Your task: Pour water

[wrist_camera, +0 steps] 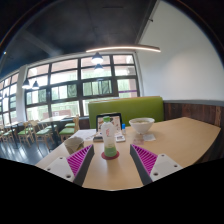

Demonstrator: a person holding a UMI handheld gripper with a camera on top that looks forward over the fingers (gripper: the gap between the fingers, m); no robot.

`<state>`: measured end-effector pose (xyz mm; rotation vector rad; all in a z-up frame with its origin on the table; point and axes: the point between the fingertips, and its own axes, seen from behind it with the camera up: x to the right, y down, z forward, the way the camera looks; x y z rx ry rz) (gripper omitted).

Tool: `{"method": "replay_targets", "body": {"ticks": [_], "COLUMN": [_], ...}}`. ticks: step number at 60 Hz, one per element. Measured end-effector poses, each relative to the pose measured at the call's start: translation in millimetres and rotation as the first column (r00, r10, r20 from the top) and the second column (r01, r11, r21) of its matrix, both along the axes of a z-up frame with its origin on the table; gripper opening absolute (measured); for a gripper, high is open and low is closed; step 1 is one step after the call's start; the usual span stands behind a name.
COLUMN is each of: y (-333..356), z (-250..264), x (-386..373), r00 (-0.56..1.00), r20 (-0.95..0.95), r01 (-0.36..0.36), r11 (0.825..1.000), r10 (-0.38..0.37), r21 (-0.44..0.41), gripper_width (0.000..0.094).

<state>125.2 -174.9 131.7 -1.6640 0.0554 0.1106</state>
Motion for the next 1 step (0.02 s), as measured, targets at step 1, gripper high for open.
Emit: {"method": "replay_targets", "body": {"ticks": [1], "y": [-2.0], "z": [-0.6], "x": [0.6], "r00": [1.0], "r20": [-0.001], "r01": [-0.001], "r11": [1.0], "r10": [0.001], "r21": [-0.001], "gripper_width": [0.0808]}}
